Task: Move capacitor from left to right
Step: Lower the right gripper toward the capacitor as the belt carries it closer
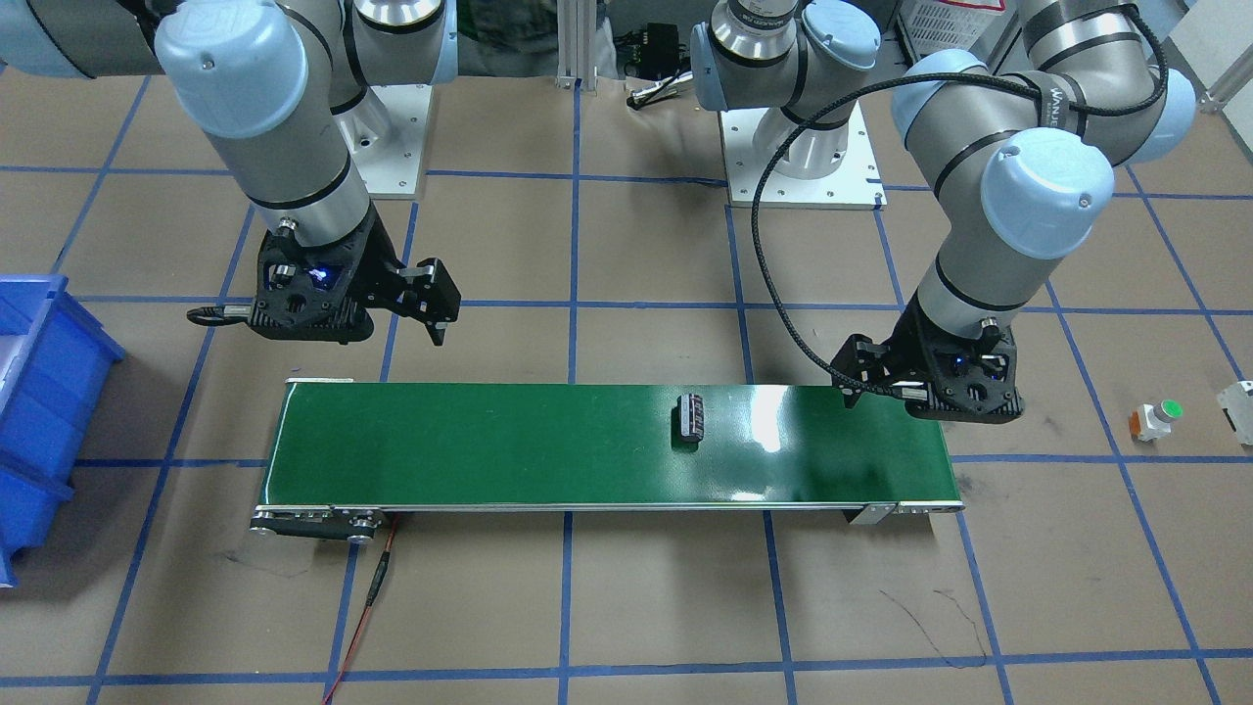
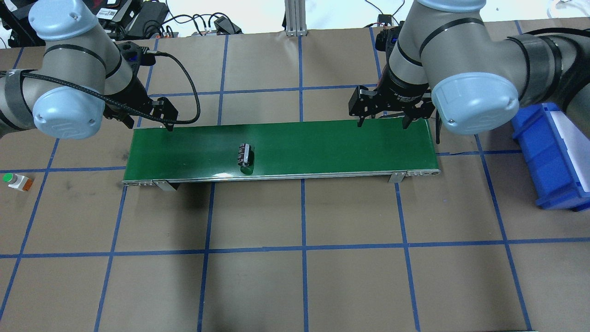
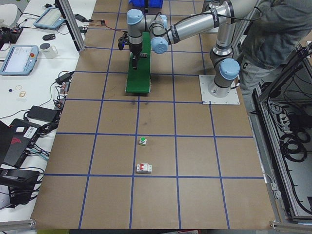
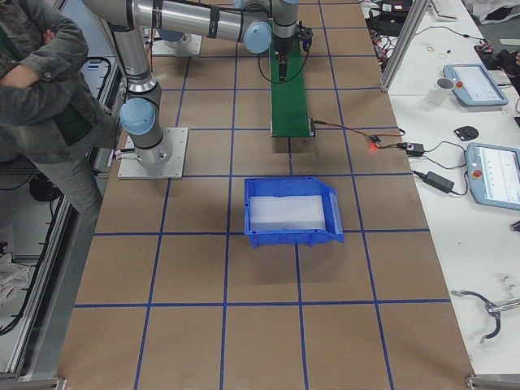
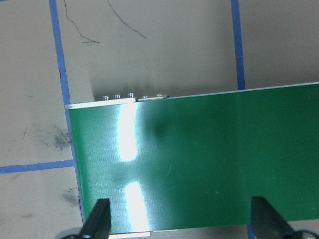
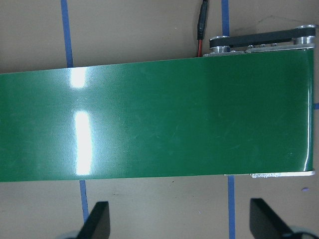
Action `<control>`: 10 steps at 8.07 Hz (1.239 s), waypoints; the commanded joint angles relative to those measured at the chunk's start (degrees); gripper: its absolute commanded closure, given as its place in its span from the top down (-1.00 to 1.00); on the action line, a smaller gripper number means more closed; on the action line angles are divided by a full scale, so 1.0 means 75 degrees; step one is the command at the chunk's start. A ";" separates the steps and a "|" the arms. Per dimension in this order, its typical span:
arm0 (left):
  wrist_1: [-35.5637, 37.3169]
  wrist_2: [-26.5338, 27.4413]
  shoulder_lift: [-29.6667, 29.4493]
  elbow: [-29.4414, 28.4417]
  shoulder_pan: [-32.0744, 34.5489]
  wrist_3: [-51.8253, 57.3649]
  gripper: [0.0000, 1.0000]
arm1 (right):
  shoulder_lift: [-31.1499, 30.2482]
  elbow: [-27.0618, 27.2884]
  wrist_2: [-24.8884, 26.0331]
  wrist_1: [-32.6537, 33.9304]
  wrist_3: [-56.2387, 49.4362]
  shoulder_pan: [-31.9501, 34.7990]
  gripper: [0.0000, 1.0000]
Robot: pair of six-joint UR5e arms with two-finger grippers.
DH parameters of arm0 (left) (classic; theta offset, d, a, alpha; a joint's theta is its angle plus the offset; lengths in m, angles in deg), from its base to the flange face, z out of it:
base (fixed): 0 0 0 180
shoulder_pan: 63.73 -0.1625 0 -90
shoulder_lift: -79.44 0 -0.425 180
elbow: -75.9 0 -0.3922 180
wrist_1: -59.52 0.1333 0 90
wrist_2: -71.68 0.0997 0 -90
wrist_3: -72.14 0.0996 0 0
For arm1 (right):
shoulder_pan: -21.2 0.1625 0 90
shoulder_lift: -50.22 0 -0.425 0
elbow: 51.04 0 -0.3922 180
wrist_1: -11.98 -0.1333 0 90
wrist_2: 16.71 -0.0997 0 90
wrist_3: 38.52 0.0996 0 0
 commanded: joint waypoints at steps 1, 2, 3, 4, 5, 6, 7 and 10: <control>0.0080 0.0007 -0.0134 0.0008 -0.0020 0.0048 1.00 | 0.0304 0.0014 -0.0010 0.0128 0.0041 0.0000 0.97; 0.0081 0.0007 -0.0135 -0.0003 -0.0020 0.0060 1.00 | 0.0398 0.0014 -0.0010 0.0291 0.0041 0.0000 0.97; 0.0081 0.0007 -0.0135 -0.0003 -0.0020 0.0060 1.00 | 0.0584 0.0014 -0.0010 0.0478 0.0041 0.0000 0.97; 0.0081 0.0018 -0.0135 -0.0003 -0.0020 0.0048 1.00 | 0.0633 0.0014 -0.0010 0.0735 0.0041 0.0000 0.98; 0.0081 0.0030 -0.0135 -0.0003 -0.0020 0.0036 1.00 | 0.0796 0.0014 -0.0022 0.0865 0.0041 0.0000 0.99; 0.0081 0.0030 -0.0135 -0.0003 -0.0008 0.0036 1.00 | 0.0948 0.0026 -0.0184 0.1157 0.0088 0.0000 0.99; 0.0081 0.0042 -0.0135 0.0008 -0.0008 0.0036 1.00 | 0.1100 0.0026 -0.0406 0.1264 0.0111 0.0000 1.00; 0.0081 0.0347 -0.0135 0.0008 -0.0008 0.0036 1.00 | 0.1406 0.0177 -0.0303 0.1745 0.0100 0.0000 0.99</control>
